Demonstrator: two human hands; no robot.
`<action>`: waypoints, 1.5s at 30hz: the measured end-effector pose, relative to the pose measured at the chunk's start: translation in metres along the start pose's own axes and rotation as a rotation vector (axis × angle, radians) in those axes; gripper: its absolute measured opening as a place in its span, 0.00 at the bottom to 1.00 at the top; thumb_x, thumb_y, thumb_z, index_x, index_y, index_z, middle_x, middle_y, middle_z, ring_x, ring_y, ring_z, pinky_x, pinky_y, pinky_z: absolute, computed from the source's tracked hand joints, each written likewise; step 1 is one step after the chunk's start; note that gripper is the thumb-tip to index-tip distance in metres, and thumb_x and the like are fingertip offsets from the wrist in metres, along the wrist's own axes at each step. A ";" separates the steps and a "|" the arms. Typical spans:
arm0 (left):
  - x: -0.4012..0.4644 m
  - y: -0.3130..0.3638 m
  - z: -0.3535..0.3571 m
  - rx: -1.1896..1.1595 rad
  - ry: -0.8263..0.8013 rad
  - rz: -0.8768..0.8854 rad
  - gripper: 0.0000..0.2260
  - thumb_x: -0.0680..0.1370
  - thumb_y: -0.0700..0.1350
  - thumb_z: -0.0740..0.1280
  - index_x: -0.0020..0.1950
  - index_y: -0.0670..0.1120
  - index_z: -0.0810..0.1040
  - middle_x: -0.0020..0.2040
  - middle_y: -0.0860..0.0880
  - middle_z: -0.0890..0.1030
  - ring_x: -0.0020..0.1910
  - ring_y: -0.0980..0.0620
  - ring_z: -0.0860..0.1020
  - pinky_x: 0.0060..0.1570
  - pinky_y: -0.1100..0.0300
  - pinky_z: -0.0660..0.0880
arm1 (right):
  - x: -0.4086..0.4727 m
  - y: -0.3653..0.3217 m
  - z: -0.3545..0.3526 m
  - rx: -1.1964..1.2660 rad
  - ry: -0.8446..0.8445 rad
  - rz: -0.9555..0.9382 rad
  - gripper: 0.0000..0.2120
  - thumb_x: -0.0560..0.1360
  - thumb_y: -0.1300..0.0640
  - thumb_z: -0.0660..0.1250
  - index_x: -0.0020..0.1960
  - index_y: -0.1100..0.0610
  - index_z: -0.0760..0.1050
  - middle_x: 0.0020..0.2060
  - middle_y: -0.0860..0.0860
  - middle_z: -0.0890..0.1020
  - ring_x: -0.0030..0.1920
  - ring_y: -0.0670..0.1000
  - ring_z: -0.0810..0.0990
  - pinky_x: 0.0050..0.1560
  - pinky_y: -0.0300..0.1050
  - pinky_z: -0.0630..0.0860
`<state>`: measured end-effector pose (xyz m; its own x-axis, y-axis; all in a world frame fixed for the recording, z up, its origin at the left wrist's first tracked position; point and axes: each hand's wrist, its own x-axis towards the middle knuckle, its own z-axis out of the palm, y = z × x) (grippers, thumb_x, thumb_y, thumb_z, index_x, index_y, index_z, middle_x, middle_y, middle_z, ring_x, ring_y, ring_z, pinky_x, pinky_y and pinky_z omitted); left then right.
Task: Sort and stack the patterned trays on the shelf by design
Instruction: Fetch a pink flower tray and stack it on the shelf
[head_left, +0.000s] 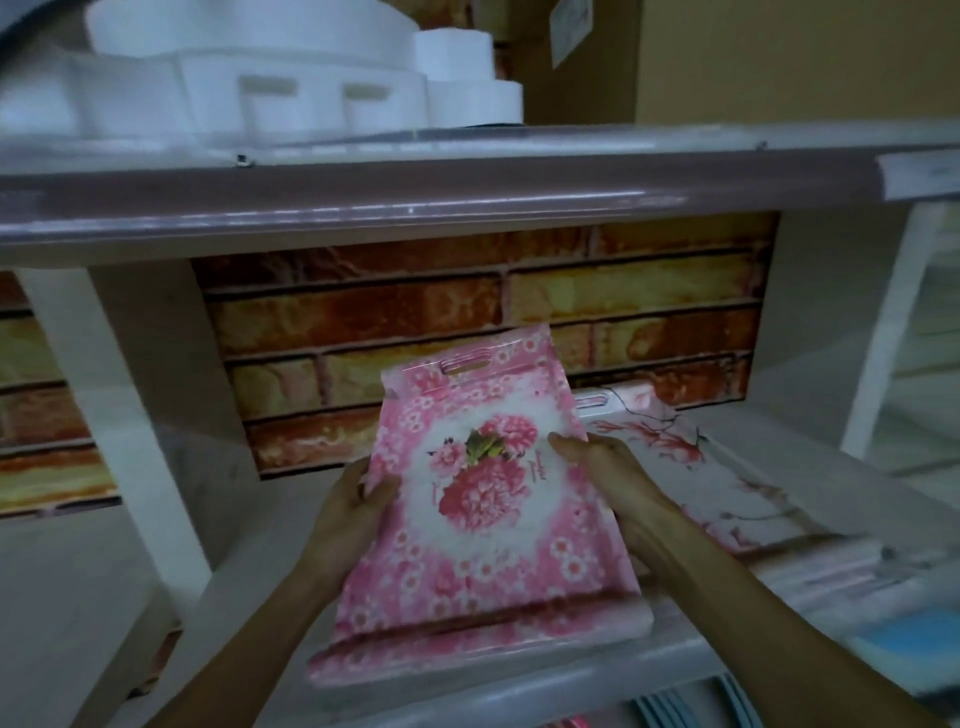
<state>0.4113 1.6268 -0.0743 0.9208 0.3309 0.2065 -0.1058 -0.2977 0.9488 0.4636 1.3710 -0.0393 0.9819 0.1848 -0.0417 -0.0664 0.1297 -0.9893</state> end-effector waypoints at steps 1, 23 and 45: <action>0.002 0.004 0.010 -0.012 0.018 -0.003 0.09 0.80 0.42 0.64 0.59 0.51 0.77 0.51 0.52 0.83 0.36 0.66 0.81 0.33 0.74 0.75 | 0.002 -0.005 -0.012 -0.016 0.000 -0.005 0.09 0.77 0.58 0.67 0.54 0.61 0.81 0.43 0.56 0.86 0.34 0.51 0.86 0.29 0.37 0.79; 0.023 0.068 0.243 -0.019 0.114 -0.186 0.07 0.79 0.41 0.64 0.54 0.43 0.79 0.45 0.46 0.84 0.42 0.45 0.83 0.44 0.50 0.82 | 0.122 -0.036 -0.250 -0.791 0.087 -0.161 0.15 0.76 0.51 0.65 0.35 0.58 0.71 0.33 0.55 0.78 0.32 0.52 0.78 0.33 0.42 0.70; 0.028 0.037 0.251 0.438 0.185 -0.160 0.16 0.74 0.50 0.63 0.33 0.38 0.78 0.35 0.41 0.82 0.36 0.43 0.80 0.36 0.57 0.73 | 0.142 0.026 -0.247 -1.000 0.197 -0.121 0.20 0.77 0.47 0.60 0.48 0.64 0.79 0.50 0.64 0.83 0.52 0.63 0.81 0.52 0.48 0.76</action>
<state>0.5274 1.4003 -0.0933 0.8261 0.5450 0.1429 0.2357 -0.5646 0.7910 0.6450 1.1595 -0.1050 0.9899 0.0497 0.1331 0.1249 -0.7514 -0.6480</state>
